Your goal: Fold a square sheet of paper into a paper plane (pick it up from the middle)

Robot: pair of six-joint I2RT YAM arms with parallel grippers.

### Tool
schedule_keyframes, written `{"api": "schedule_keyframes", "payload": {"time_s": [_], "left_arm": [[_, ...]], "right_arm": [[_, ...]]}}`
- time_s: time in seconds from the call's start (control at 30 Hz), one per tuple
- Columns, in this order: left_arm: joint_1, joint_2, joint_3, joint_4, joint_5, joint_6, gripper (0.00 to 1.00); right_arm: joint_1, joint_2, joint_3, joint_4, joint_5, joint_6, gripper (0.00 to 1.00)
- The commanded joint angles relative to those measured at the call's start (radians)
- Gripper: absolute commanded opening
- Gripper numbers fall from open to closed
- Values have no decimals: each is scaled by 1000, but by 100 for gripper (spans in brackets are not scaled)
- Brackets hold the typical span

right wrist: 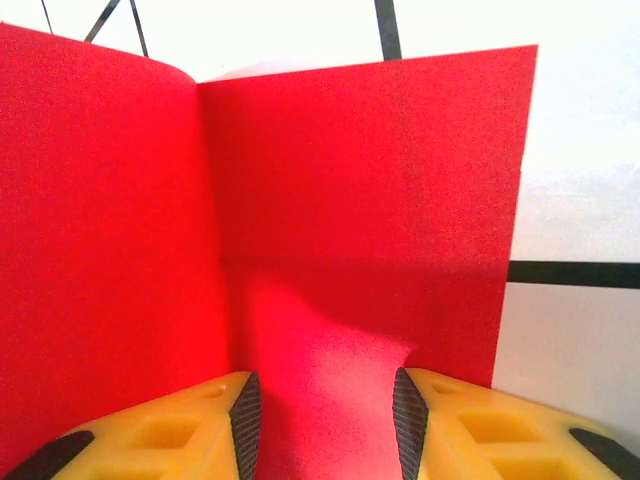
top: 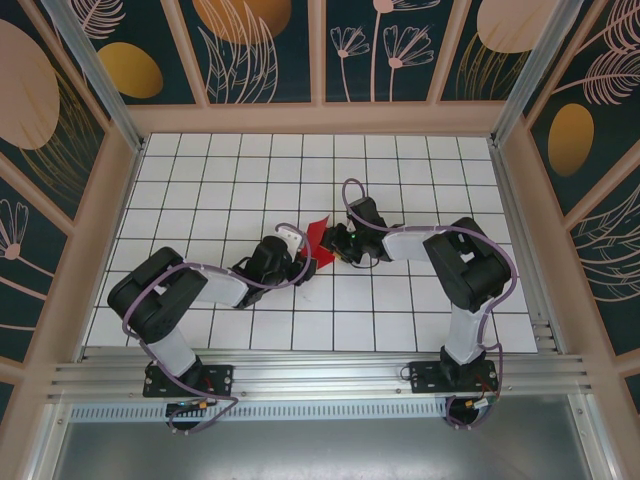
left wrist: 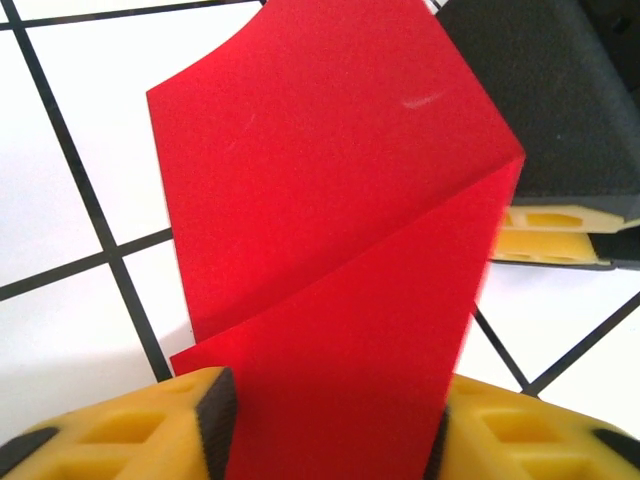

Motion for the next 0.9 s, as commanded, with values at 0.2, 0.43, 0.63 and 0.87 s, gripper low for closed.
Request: {"api": "schedule_keyframes", "payload": {"time_s": [0.2,0.43,0.63,0.87], "left_arm": [[-8,-8,-19,48,9,15,28],[-8,7,-9,45,46,-21,16],[-3,4,-1,39,77,-91,15],[42,25,0,93,181,-228,14]], "right_arm": [[-5,46,-37,-41,35,0,42],[-9,47,-41,-39,35,1,41],[-13,42,-49,-36,33,-7,40],[-17,-40,-65,16,25,-57,33]]}}
